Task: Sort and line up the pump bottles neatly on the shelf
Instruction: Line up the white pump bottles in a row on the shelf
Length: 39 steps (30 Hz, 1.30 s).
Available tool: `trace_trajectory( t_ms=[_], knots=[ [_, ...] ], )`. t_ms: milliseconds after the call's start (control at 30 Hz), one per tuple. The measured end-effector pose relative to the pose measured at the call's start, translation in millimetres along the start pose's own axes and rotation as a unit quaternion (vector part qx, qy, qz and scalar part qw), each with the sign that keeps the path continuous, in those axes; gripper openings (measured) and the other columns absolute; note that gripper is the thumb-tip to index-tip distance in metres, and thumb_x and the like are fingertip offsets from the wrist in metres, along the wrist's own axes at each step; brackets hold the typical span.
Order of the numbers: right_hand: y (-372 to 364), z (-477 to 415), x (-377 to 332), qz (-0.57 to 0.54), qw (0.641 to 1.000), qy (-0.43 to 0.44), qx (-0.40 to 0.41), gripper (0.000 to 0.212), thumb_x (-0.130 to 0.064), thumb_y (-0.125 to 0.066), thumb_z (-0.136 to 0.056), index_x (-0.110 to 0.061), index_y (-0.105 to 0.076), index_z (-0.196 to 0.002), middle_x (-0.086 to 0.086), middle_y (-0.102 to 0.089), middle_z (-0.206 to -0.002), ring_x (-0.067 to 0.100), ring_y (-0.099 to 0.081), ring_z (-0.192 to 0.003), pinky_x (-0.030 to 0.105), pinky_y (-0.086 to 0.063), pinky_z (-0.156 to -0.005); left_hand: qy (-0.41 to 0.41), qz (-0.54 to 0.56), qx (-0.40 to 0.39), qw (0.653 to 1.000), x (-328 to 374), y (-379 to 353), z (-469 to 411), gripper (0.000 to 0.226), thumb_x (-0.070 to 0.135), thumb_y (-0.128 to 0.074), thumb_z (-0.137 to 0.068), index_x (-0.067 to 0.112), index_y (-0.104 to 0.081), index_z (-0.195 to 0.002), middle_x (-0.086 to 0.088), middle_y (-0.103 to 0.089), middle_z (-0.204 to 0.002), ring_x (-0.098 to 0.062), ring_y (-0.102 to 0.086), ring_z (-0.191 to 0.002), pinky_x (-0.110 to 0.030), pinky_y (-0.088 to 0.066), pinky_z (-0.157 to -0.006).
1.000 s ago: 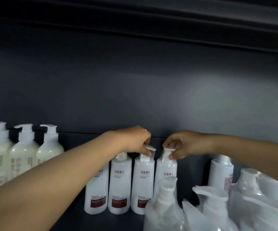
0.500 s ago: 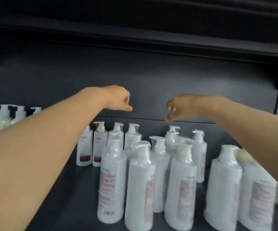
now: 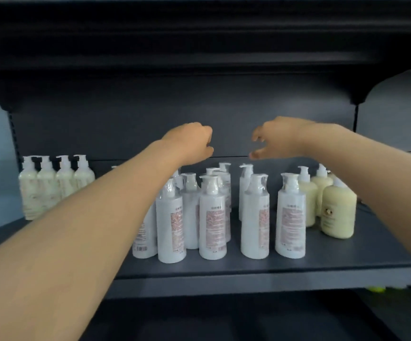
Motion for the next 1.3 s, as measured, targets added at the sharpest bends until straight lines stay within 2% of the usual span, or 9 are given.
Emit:
trace_trajectory(
  t_ms=[133,300,400,567,700,867,1100,1200,1300],
  knots=[
    [-25,-5,25,0.009,1.0,-0.017,-0.005,0.049,-0.051,-0.046,-0.091,-0.021,-0.05,-0.129,0.001,-0.056,-0.126,0.025,-0.052,-0.113,0.032,-0.042,-0.078,-0.018,-0.017,0.014,1.0,12,-15,-24,0.027,0.028,-0.044,-0.094,0.008,-0.054,-0.108,-0.01,-0.053,-0.111,-0.026,-0.051,-0.097,-0.038,-0.046,-0.078],
    [-60,-34,51,0.0,0.999,-0.033,-0.004,0.043,-0.053,-0.046,-0.089,-0.019,-0.055,-0.114,0.001,-0.061,-0.112,0.025,-0.056,-0.101,0.032,-0.046,-0.075,-0.065,-0.028,-0.004,0.998,12,-47,-62,0.03,0.035,-0.041,-0.095,0.01,-0.054,-0.105,-0.005,-0.052,-0.106,-0.021,-0.048,-0.093,-0.035,-0.044,-0.075],
    [-78,-64,61,-0.007,1.0,-0.03,-0.005,0.043,-0.053,-0.046,-0.087,-0.017,-0.057,-0.109,0.002,-0.062,-0.11,0.025,-0.058,-0.099,0.038,-0.05,-0.081,-0.081,-0.039,-0.034,0.995,2,-66,-91,0.03,0.036,-0.041,-0.095,0.01,-0.054,-0.104,-0.004,-0.052,-0.103,-0.023,-0.052,-0.097,-0.036,-0.046,-0.078],
    [-113,-120,76,-0.032,0.998,-0.016,-0.045,0.052,-0.057,-0.049,-0.086,-0.025,-0.051,-0.126,-0.003,-0.057,-0.128,0.021,-0.053,-0.115,0.038,-0.047,-0.093,-0.105,-0.037,-0.057,0.992,-16,-97,-148,0.031,0.036,-0.042,-0.094,0.01,-0.054,-0.107,-0.005,-0.052,-0.108,-0.025,-0.053,-0.099,-0.037,-0.047,-0.082],
    [-133,-155,84,-0.059,0.996,0.008,-0.059,0.051,-0.057,-0.052,-0.084,-0.023,-0.055,-0.122,-0.005,-0.06,-0.123,0.017,-0.055,-0.11,0.036,-0.046,-0.095,-0.115,-0.023,-0.077,0.99,-27,-131,-186,0.031,0.034,-0.042,-0.094,0.009,-0.053,-0.109,-0.007,-0.05,-0.114,-0.027,-0.051,-0.103,-0.037,-0.046,-0.085],
    [-155,-171,75,-0.12,0.988,0.052,-0.081,0.048,-0.052,-0.061,-0.082,-0.024,-0.057,-0.121,-0.011,-0.061,-0.119,0.01,-0.055,-0.11,0.029,-0.044,-0.097,-0.131,-0.002,-0.115,0.985,-41,-183,-206,0.033,0.039,-0.045,-0.092,0.009,-0.053,-0.104,-0.007,-0.052,-0.107,-0.028,-0.054,-0.094,-0.042,-0.049,-0.084],
    [-167,-180,70,-0.203,0.971,0.071,-0.104,0.025,-0.041,-0.072,-0.076,-0.03,-0.069,-0.099,-0.014,-0.069,-0.096,-0.001,-0.061,-0.089,0.024,-0.05,-0.085,-0.153,0.074,-0.166,0.971,-42,-209,-216,0.031,0.033,-0.051,-0.091,0.009,-0.056,-0.11,-0.009,-0.053,-0.111,-0.025,-0.054,-0.099,-0.038,-0.045,-0.089],
    [-165,-183,70,-0.222,0.965,0.072,-0.119,0.023,-0.038,-0.074,-0.075,-0.024,-0.071,-0.093,-0.008,-0.072,-0.089,0.007,-0.066,-0.082,0.027,-0.053,-0.078,-0.155,0.113,-0.173,0.966,-36,-213,-217,0.031,0.033,-0.052,-0.091,0.01,-0.057,-0.112,-0.007,-0.053,-0.108,-0.022,-0.054,-0.098,-0.033,-0.045,-0.088],
    [-166,-188,71,-0.226,0.963,0.085,-0.123,0.023,-0.036,-0.076,-0.074,-0.02,-0.072,-0.09,-0.003,-0.073,-0.084,0.012,-0.067,-0.079,0.03,-0.054,-0.077,-0.147,0.115,-0.168,0.968,-33,-216,-219,0.021,0.026,-0.056,-0.09,0.009,-0.057,-0.103,-0.001,-0.049,-0.094,-0.023,-0.054,-0.092,-0.034,-0.044,-0.082]
  ],
)
Point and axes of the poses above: each hand's wrist, its own z-axis away from the middle knuckle, its own y-axis out of the back of the hand, x = y × z, the point moved 2 cm from there along -z, towards the middle knuckle
